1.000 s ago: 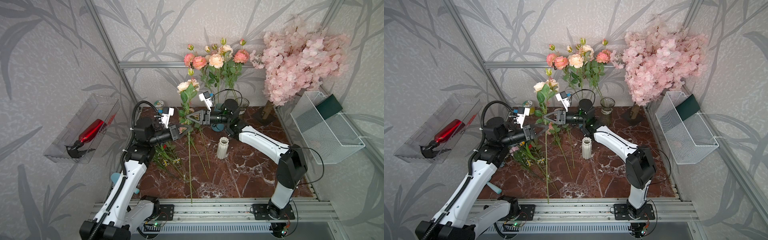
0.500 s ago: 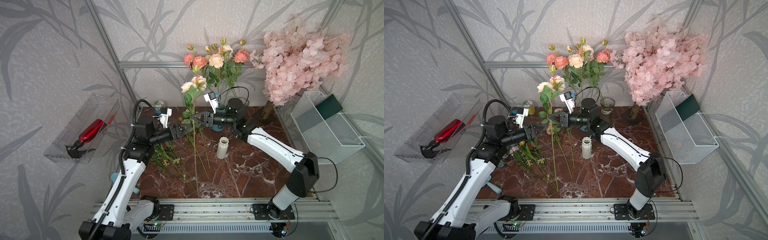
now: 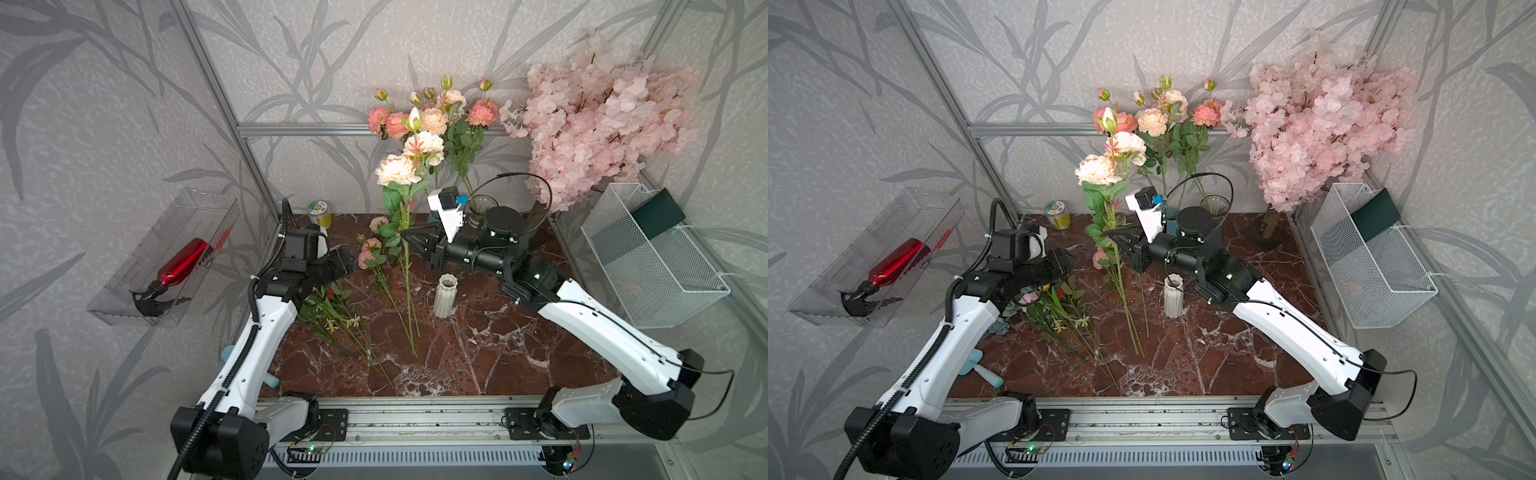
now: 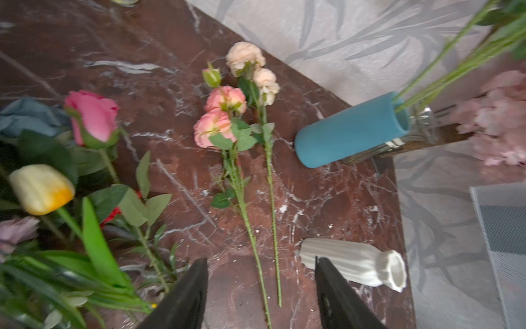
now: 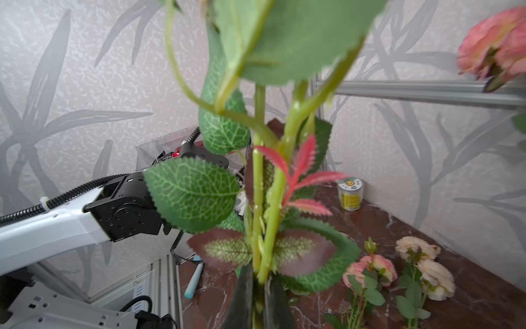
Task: Place the pink flowers into the vase
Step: Pick up the flower at the center of the board, then place the flower in the vase.
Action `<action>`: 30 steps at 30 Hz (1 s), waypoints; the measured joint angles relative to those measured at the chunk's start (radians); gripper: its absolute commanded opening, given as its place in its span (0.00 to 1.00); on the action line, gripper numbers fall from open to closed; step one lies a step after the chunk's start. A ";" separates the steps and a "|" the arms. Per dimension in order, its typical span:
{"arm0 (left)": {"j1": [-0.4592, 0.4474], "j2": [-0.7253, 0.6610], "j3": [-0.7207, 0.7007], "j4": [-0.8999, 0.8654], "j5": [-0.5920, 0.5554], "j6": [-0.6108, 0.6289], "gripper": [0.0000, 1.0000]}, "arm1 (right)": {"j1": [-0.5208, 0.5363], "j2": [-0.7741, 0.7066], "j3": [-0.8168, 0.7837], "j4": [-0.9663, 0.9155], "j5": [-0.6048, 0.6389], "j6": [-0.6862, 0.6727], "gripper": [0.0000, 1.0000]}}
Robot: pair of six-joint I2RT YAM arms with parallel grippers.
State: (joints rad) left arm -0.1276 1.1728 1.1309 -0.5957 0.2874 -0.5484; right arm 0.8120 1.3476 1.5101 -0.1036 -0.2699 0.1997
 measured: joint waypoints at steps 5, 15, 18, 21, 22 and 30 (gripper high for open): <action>0.005 0.002 0.000 -0.032 -0.084 0.000 0.61 | 0.012 -0.086 -0.038 0.000 0.142 -0.059 0.00; 0.005 0.077 0.004 -0.054 -0.116 -0.014 0.61 | 0.026 -0.216 -0.077 -0.003 0.343 -0.158 0.00; 0.005 0.093 0.004 -0.065 -0.126 -0.023 0.61 | 0.033 -0.245 -0.085 -0.006 0.392 -0.187 0.00; 0.005 0.102 0.004 -0.072 -0.130 -0.029 0.61 | 0.040 -0.281 -0.100 -0.007 0.437 -0.214 0.00; 0.005 0.104 0.004 -0.073 -0.130 -0.030 0.61 | 0.041 -0.290 -0.104 -0.007 0.446 -0.221 0.00; 0.005 0.113 0.004 -0.072 -0.128 -0.035 0.61 | 0.045 -0.361 -0.128 0.020 0.523 -0.274 0.00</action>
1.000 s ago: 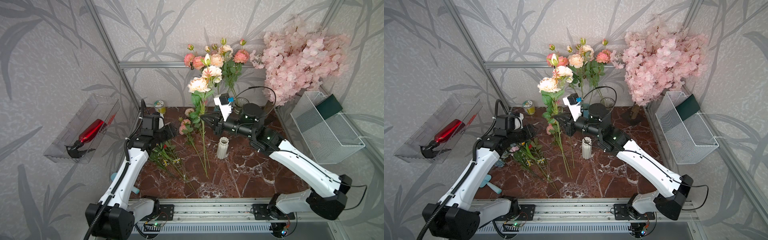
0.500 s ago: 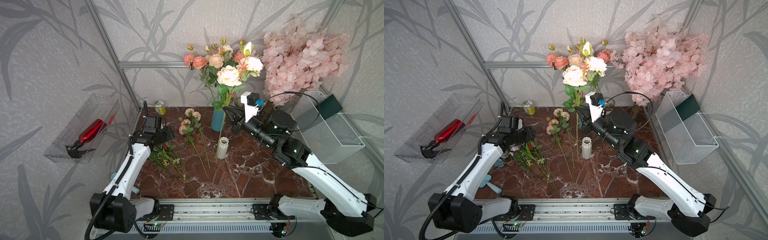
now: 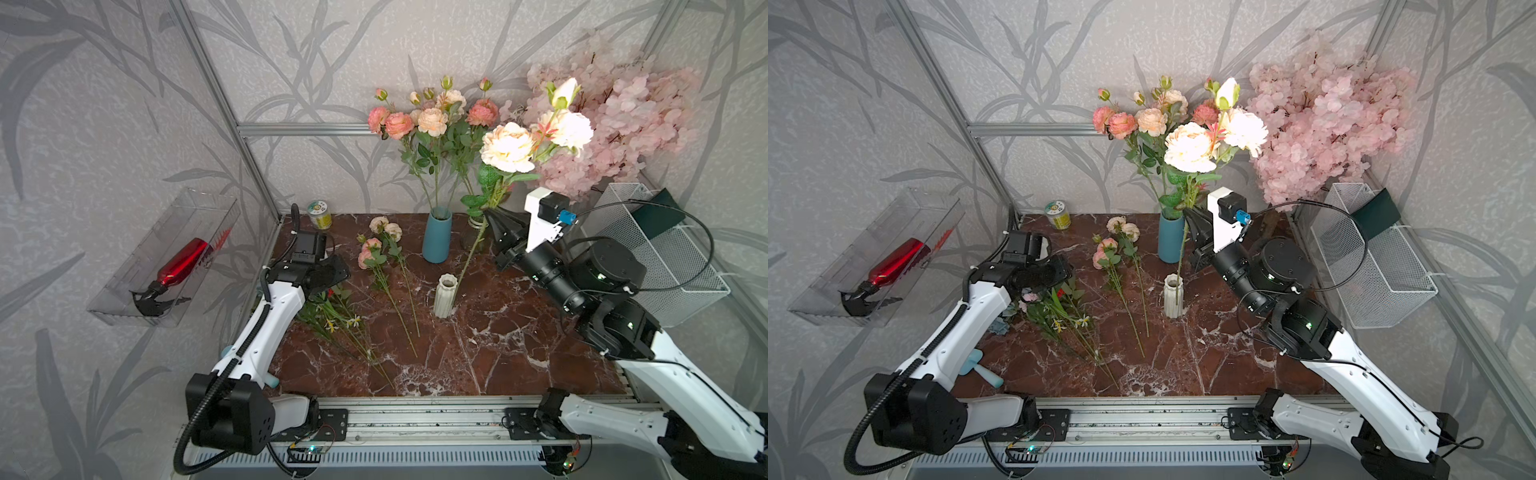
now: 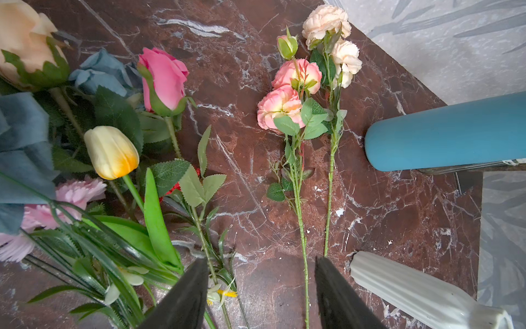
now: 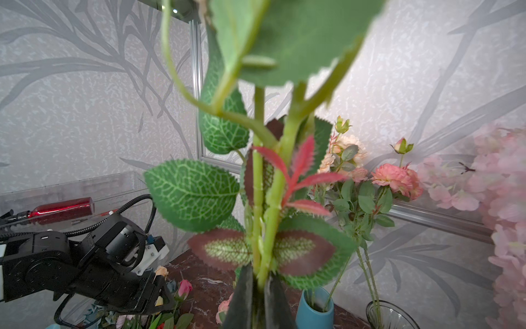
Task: Place the pink flowers into the vase
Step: Place the flower in the vase.
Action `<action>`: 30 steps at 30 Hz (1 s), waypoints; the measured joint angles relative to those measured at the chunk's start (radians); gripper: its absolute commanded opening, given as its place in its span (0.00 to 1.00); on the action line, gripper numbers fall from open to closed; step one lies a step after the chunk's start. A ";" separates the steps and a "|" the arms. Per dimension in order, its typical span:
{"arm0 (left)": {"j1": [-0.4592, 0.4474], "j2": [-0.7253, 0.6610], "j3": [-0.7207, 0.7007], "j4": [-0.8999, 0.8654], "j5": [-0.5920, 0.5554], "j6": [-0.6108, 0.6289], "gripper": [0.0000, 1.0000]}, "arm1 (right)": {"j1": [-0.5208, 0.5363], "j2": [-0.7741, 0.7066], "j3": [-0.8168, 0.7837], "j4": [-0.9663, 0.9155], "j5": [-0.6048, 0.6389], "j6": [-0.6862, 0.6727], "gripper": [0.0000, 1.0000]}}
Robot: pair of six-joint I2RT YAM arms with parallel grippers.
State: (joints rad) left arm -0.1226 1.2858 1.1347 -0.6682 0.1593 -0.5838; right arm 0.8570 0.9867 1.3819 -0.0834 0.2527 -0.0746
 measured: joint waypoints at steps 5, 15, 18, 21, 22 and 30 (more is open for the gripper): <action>0.000 0.000 0.000 0.003 0.003 -0.003 0.61 | 0.001 -0.017 -0.003 0.035 0.027 -0.039 0.00; 0.000 0.002 0.000 0.011 0.019 -0.004 0.61 | 0.002 -0.027 0.025 0.074 0.047 -0.095 0.00; 0.000 0.002 0.000 0.011 0.023 -0.004 0.61 | 0.002 -0.030 0.026 0.095 0.053 -0.103 0.00; 0.000 0.002 0.000 0.011 0.023 -0.004 0.61 | 0.002 -0.031 0.025 0.127 0.054 -0.110 0.00; 0.000 0.002 0.000 0.011 0.023 -0.004 0.61 | 0.002 -0.031 0.025 0.139 0.054 -0.111 0.00; 0.000 0.002 0.000 0.011 0.023 -0.004 0.61 | 0.002 0.005 0.029 0.188 0.054 -0.106 0.00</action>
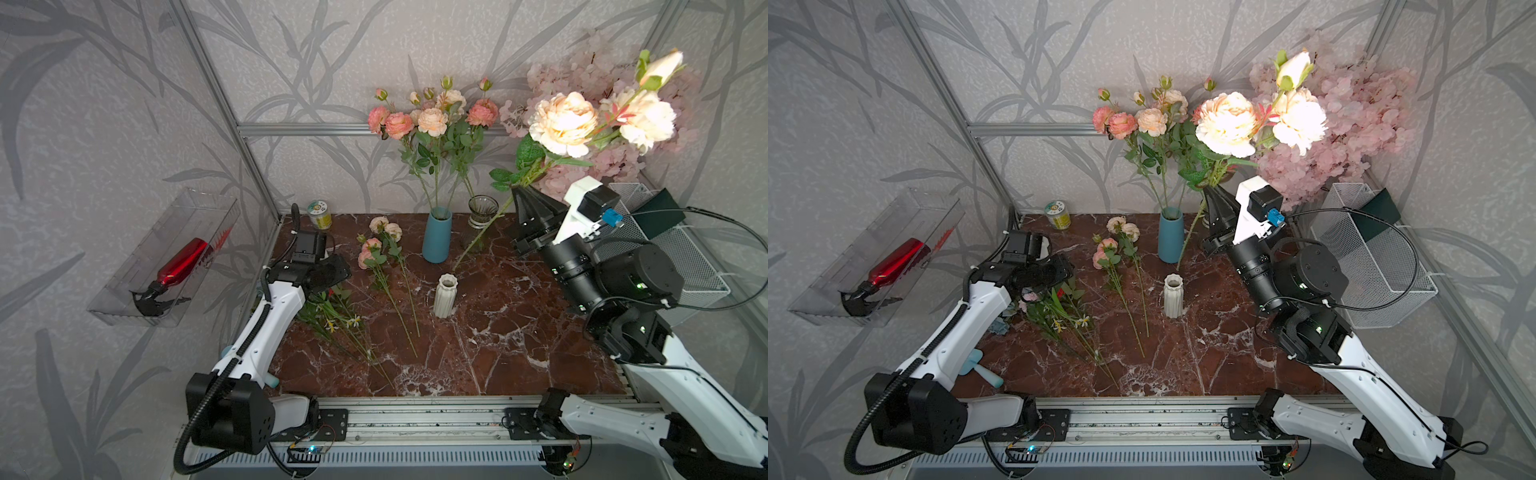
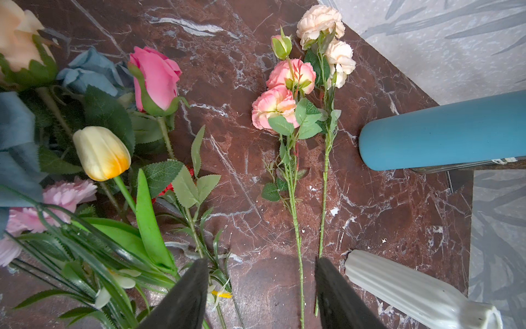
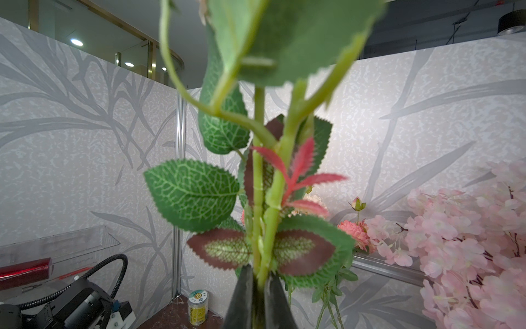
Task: Place the pink flowers into the vase
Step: Place the flower in the vase.
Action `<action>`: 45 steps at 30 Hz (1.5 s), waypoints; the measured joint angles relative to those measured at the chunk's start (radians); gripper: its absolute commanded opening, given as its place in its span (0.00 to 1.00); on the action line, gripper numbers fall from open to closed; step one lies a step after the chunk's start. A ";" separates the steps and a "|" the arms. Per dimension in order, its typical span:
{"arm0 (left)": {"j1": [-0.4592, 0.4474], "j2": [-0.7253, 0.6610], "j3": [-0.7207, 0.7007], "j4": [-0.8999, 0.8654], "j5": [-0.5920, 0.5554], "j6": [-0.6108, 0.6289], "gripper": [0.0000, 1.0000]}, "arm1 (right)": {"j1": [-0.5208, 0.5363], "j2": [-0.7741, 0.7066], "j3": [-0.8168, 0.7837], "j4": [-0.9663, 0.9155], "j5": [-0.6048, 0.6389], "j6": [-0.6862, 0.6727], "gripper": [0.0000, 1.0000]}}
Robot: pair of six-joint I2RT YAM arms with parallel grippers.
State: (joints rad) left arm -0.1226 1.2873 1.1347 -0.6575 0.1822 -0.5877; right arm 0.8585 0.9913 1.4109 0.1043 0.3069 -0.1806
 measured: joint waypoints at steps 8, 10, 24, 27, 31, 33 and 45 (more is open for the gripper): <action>0.000 0.000 0.000 0.000 0.000 0.000 0.61 | 0.000 0.031 0.000 -0.030 0.014 0.024 0.00; 0.000 0.000 0.000 0.000 0.000 0.000 0.61 | 0.000 0.028 0.000 -0.030 0.019 0.030 0.00; 0.000 0.000 0.000 0.000 -0.001 0.000 0.61 | -0.010 0.028 -0.027 -0.037 0.034 0.083 0.00; 0.000 0.000 0.000 0.000 -0.001 0.000 0.61 | -0.014 0.029 -0.038 -0.043 0.034 0.089 0.00; 0.000 0.000 0.000 0.000 -0.001 0.000 0.61 | -0.019 0.029 -0.074 -0.045 0.034 0.107 0.00; 0.000 0.000 0.000 0.000 0.000 0.000 0.61 | -0.026 0.029 -0.101 -0.048 0.034 0.119 0.00; 0.000 0.000 0.000 0.000 0.021 -0.011 0.61 | -0.103 0.057 -0.250 -0.047 0.031 0.206 0.00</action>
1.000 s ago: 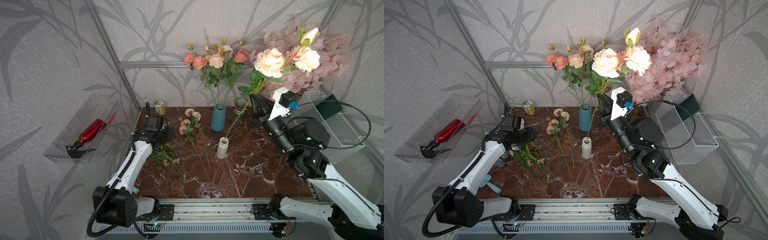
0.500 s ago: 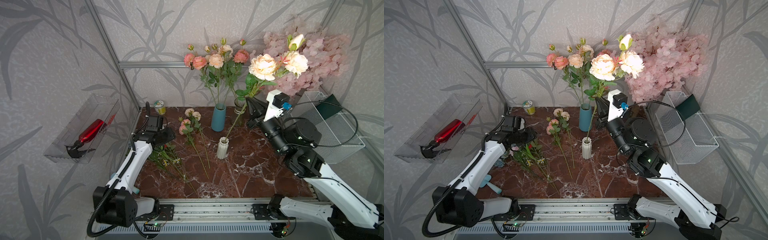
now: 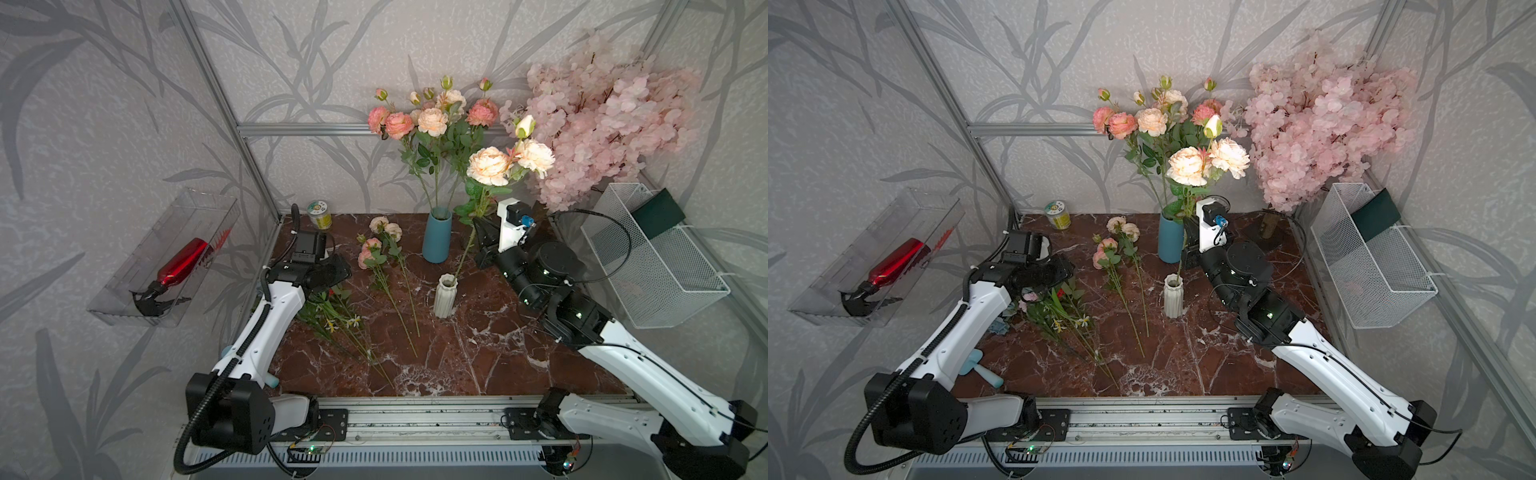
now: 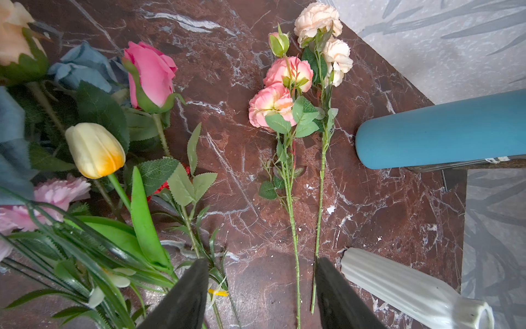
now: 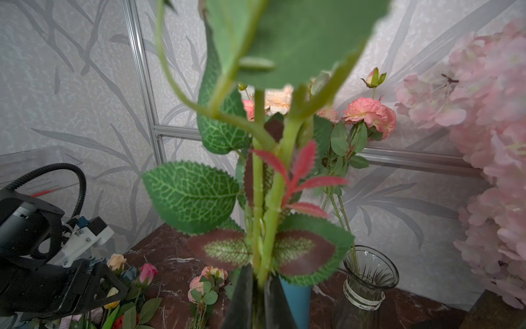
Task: Place the pink flowers into the vase
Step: Place the flower in the vase.
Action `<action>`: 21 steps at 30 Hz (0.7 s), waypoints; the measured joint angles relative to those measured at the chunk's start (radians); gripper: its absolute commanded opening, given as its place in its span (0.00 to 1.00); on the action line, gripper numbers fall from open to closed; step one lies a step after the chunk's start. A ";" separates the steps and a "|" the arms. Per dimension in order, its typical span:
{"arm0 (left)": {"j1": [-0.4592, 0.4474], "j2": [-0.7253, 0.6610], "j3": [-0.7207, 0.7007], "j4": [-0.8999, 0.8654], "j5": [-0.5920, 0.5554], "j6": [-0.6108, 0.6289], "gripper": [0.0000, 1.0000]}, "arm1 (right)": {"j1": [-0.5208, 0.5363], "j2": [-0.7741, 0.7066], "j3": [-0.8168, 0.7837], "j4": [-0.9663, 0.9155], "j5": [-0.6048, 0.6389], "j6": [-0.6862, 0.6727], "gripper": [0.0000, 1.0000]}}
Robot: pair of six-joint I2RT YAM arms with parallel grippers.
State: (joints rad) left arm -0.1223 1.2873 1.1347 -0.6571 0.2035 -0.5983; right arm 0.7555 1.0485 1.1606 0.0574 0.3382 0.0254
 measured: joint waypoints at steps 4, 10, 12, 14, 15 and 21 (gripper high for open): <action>0.000 0.000 0.000 0.000 0.005 -0.003 0.61 | -0.045 0.013 -0.017 0.005 -0.015 0.036 0.00; -0.007 0.000 0.000 0.000 0.006 -0.005 0.64 | -0.076 0.029 -0.032 0.006 -0.031 0.067 0.03; -0.014 0.001 0.000 0.001 0.006 -0.006 0.64 | -0.080 0.035 -0.032 0.006 -0.034 0.073 0.04; -0.024 0.006 0.000 0.005 0.007 -0.007 0.64 | -0.083 0.040 -0.033 0.006 -0.037 0.080 0.07; -0.029 0.010 0.000 0.006 0.007 -0.007 0.64 | -0.086 0.042 -0.033 0.006 -0.041 0.083 0.09; -0.055 0.027 0.005 0.008 0.005 -0.010 0.64 | -0.095 0.043 -0.047 0.005 -0.051 0.095 0.20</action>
State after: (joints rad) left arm -0.1768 1.3140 1.1400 -0.6495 0.2081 -0.6086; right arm 0.6605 1.0916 1.1133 0.0620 0.2867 0.1200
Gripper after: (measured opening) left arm 0.640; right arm 0.184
